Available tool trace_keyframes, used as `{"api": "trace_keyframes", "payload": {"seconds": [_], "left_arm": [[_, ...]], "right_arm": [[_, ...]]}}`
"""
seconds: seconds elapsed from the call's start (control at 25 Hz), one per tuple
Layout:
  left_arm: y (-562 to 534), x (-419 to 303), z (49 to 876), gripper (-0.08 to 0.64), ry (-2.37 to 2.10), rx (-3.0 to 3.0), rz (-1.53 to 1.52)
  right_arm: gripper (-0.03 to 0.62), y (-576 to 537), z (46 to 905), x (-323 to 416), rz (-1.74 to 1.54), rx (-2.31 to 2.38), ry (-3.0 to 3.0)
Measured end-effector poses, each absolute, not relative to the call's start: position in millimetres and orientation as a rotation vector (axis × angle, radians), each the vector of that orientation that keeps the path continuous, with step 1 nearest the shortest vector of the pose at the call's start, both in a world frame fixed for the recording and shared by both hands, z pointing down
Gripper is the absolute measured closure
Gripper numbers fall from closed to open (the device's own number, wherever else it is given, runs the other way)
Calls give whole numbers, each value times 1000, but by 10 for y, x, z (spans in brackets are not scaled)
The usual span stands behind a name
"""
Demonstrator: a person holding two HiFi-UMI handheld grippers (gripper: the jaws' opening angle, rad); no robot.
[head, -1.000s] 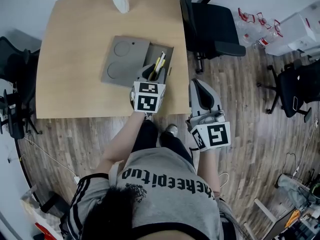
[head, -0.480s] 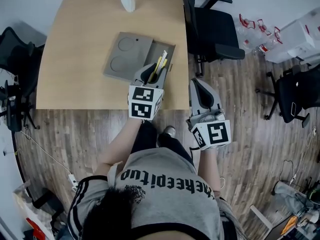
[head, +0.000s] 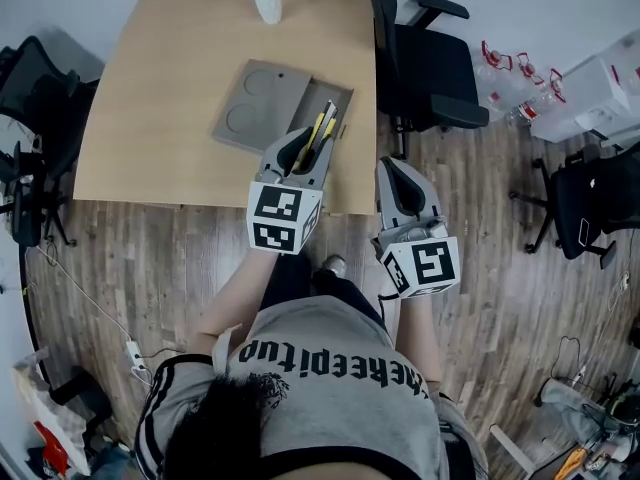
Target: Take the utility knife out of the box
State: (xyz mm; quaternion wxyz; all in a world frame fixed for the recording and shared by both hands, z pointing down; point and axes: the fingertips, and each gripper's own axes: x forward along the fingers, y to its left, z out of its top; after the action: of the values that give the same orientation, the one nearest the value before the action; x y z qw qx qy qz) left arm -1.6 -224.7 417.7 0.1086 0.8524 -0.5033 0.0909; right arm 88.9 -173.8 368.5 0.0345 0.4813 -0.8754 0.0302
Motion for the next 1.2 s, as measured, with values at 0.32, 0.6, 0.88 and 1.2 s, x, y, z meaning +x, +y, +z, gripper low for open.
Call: {"api": "trace_keyframes", "payload": {"seconds": [0.32, 0.6, 0.88, 1.2], "left_arm": [[-2004, -43, 3946, 434, -1556, 2500, 157], [-1874, -186, 3831, 434, -1619, 2486, 97], [-1790, -414, 3695, 434, -1641, 2486, 23], [-1582, -788, 3516, 434, -1654, 2513, -41]], "right_arm": [[586, -1583, 3664, 904, 73, 1414, -2742], [586, -1538, 3643, 824, 58, 1359, -2775], [586, -1512, 3613, 646, 46, 1342, -2780], [586, -1377, 3491, 386, 37, 1386, -2775]]}}
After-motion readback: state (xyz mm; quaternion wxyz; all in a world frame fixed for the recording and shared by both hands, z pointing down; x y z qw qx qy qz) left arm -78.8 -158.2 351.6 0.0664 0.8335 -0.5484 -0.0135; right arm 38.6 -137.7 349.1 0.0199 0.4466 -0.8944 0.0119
